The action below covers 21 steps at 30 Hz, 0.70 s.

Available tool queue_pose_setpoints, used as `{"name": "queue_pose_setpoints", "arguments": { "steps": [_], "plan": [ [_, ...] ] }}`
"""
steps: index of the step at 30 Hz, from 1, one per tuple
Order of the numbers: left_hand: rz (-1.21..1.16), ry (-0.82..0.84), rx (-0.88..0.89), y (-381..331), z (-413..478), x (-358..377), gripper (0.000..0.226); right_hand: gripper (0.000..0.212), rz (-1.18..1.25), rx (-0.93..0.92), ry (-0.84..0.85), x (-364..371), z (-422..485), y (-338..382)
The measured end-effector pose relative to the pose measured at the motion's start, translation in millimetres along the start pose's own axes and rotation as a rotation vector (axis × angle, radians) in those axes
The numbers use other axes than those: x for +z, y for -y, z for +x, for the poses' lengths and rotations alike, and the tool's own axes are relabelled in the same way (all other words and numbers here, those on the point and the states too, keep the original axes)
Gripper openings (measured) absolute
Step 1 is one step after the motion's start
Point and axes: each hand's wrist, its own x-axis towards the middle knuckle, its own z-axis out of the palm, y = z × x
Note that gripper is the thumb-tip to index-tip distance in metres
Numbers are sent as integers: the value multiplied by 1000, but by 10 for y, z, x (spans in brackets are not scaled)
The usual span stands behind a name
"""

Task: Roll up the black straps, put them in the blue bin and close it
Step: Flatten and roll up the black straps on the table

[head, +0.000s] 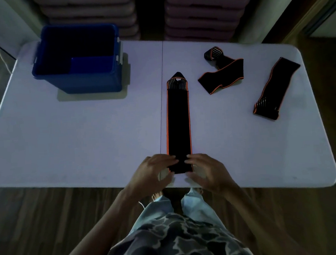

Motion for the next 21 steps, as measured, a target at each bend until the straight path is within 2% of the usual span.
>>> {"name": "queue_pose_setpoints", "arguments": {
  "steps": [3,5,7,10,12,14,17,19,21],
  "plan": [
    [118,69,63,69,-64,150,29,42,-137,-121,-26,96,-30,-69],
    [125,69,58,99,-78,230,28,34,-181,-125,-77,139,-21,-103],
    [114,73,39,119,-92,279,34,32,-214,-114,-112,165,-19,-105],
    [97,109,72,160,-105,281,47,45,-329,-175,-55,194,-36,-111],
    [117,100,133,205,-99,296,41,45,-408,-231,-23,226,-33,-135],
    [136,44,196,254,-54,322,33,34,-433,-274,-29,265,-9,-170],
    [124,8,262,268,5,309,26,29,-441,-303,-37,270,31,-193],
    [99,-1,223,238,59,273,24,27,-408,-288,-58,238,52,-184],
    [38,-5,87,204,123,240,27,29,-345,-247,-74,195,89,-150]
  ]
}}
